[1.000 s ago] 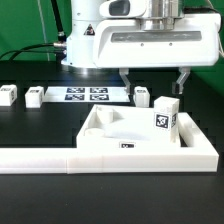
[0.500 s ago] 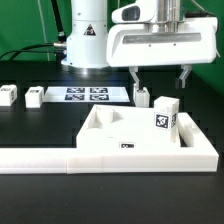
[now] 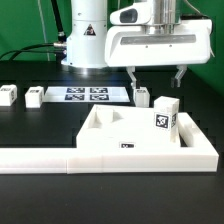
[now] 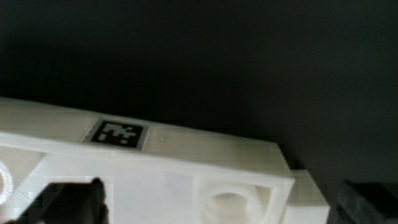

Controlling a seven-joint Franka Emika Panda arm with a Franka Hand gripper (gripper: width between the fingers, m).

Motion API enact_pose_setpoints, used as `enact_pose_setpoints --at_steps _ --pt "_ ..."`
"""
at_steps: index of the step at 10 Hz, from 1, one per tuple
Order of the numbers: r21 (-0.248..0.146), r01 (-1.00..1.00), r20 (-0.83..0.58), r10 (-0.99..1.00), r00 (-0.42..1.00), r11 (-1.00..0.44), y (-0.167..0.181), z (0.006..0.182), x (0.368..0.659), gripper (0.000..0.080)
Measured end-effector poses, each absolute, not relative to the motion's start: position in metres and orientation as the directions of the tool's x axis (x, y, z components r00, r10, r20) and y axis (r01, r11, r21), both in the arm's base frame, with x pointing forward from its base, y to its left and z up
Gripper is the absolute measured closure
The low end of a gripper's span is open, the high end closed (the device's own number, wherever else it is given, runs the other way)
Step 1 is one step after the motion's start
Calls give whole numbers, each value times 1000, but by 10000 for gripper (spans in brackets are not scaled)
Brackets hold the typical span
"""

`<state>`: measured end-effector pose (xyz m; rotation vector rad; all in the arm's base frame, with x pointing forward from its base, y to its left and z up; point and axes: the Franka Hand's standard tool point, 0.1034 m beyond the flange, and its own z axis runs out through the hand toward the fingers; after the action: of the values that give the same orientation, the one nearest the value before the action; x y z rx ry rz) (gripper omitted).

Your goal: Assemble square table

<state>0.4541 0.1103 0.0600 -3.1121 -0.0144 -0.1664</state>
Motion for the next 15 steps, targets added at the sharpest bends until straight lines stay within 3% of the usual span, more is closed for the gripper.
enact_pose_setpoints --at_steps 6,11,13,15 --pt "-5 43 93 42 995 -999 110 39 399 150" --pt "1 53 69 53 996 -999 109 34 385 150" --pt "3 50 27 50 998 -999 105 32 384 150" --pt "5 36 -126 35 991 -999 103 29 375 150"
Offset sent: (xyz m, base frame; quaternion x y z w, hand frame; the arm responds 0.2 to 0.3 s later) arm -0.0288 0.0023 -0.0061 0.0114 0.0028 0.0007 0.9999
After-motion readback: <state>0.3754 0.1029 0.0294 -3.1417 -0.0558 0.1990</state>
